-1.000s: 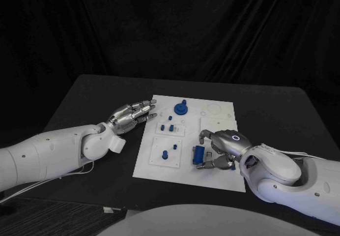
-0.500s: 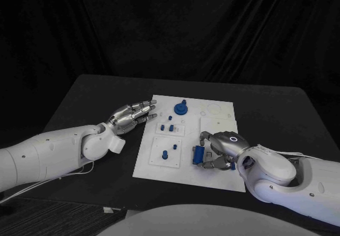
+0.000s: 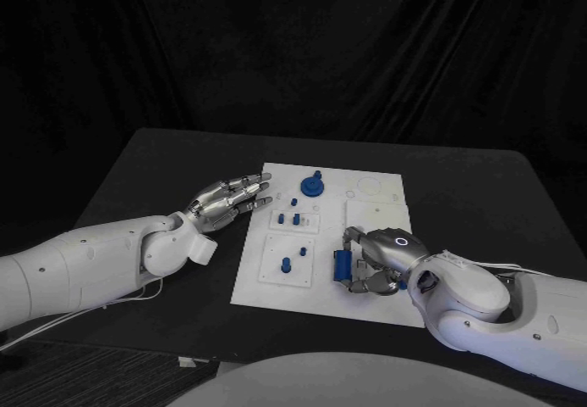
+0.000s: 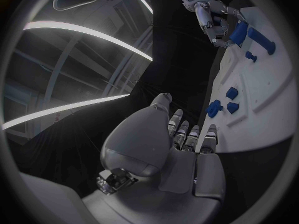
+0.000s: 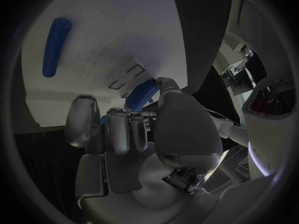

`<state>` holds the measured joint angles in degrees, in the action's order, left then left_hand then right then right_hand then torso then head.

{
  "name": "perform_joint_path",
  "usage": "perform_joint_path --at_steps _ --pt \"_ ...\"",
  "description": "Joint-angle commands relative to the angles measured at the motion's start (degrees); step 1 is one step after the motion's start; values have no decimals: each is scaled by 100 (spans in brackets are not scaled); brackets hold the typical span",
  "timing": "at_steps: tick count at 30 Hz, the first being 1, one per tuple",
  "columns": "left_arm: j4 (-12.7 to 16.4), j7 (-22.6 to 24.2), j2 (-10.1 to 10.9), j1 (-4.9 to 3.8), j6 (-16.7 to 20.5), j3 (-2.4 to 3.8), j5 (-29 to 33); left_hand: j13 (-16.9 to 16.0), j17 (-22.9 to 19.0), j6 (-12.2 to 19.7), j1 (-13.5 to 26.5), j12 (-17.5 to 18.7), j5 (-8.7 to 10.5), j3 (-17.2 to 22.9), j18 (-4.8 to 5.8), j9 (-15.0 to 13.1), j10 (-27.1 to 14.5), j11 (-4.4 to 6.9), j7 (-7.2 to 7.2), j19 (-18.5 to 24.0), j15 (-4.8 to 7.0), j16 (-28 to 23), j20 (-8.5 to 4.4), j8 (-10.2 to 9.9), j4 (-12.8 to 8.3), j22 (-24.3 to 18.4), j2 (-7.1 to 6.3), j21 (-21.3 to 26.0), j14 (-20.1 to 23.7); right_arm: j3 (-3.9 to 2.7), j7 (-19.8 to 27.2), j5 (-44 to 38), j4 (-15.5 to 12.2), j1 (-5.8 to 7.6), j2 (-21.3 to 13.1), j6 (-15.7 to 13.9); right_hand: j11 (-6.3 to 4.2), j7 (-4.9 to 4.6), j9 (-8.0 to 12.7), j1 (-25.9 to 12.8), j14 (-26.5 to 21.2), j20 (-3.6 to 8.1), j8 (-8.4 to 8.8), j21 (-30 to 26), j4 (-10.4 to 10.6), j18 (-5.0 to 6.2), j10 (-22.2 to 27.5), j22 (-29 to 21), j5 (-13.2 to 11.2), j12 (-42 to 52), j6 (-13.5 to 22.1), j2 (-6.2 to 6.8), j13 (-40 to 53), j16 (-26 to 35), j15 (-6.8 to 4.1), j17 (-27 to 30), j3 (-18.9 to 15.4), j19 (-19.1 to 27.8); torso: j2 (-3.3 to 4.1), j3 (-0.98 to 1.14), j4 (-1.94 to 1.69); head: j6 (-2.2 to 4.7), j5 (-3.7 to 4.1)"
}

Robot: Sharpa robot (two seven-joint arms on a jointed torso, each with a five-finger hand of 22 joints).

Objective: Assemble the parts on the task board

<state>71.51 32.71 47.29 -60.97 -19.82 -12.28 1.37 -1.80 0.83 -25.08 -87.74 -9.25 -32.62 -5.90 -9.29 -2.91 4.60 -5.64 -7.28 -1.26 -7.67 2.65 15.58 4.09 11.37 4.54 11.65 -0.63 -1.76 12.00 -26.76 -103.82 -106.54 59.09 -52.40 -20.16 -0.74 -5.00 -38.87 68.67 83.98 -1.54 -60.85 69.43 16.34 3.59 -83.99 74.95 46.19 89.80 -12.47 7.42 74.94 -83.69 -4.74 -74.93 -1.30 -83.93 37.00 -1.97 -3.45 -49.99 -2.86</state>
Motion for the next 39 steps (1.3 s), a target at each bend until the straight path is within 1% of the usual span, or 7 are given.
perform_joint_path --at_steps 1,5,8,27,34,36,39 --pt "-8 33 -18 11 -96 6 29 5 1 -14 21 14 -15 41 -107 -8 14 -45 -16 12 -32 27 30 30 -2 -6 -28 -16 26 -7 65 29 -18 -3 -20 -94 -45 79 77 -95 343 16 -67 -44 25 67 -601 938 361 20 -123 -112 1506 -6 -13 -187 108 -11 1 -1 -1 -1 -1" --pt "-31 21 -29 14 -102 6 29 5 1 -14 21 14 -15 41 -107 -8 14 -45 -16 12 -32 27 30 30 -2 -6 -28 -16 26 -7 104 35 -45 -3 -43 -89 -61 92 272 -188 341 24 -76 -71 26 71 -601 934 875 20 -160 -92 1506 -4 -24 -193 279 -4 0 1 1 -1 -12" --pt "-41 11 -32 16 -106 6 29 5 1 -14 21 14 -15 41 -107 -8 14 -45 -16 12 -32 27 30 30 -2 -6 -28 -16 26 -7 125 37 -63 -3 -57 -83 -65 101 337 -246 339 27 -78 -80 29 73 -601 932 1029 20 -182 -86 1506 0 -28 -189 342 -1 -1 2 4 -1 -24" --pt "-61 -7 -28 29 -123 6 29 6 1 -8 29 13 -5 49 -108 -7 13 -51 -21 9 -40 27 31 31 -5 5 -30 -19 27 -7 129 117 -119 -3 -114 74 -78 111 644 -392 327 39 90 -153 23 85 -601 915 1124 20 -243 -52 1506 20 -38 -164 554 24 -3 0 1 -1 -31" --pt "-65 -10 -31 34 -131 6 29 6 1 -6 31 14 -4 50 -108 -6 12 -51 -21 7 -40 28 32 31 -5 11 -31 -20 26 -7 43 120 -97 -3 -101 244 -10 28 1014 -354 301 2 417 -283 3 104 -601 883 764 20 116 49 1506 66 14 -91 655 67 -4 -1 1 -1 -32" --pt "-65 -12 -30 35 -132 6 29 6 1 -6 31 14 -4 50 -108 -6 12 -51 -21 7 -40 28 32 31 -5 11 -31 -20 26 -7 32 121 -95 -3 -98 261 19 -4 1140 -333 294 -20 486 -307 4 108 -601 877 468 20 223 66 1506 77 40 -74 649 74 -1 0 1 -1 -31" --pt "-69 -19 -33 36 -138 6 29 6 1 -6 31 14 -4 50 -108 -6 12 -51 -21 7 -40 28 32 31 -5 11 -31 -20 26 -7 14 121 -91 -3 -92 275 62 -51 1328 -302 288 -52 577 -350 1 114 -601 868 -436 20 422 51 1506 86 76 -63 555 87 -2 0 -1 -1 -28"
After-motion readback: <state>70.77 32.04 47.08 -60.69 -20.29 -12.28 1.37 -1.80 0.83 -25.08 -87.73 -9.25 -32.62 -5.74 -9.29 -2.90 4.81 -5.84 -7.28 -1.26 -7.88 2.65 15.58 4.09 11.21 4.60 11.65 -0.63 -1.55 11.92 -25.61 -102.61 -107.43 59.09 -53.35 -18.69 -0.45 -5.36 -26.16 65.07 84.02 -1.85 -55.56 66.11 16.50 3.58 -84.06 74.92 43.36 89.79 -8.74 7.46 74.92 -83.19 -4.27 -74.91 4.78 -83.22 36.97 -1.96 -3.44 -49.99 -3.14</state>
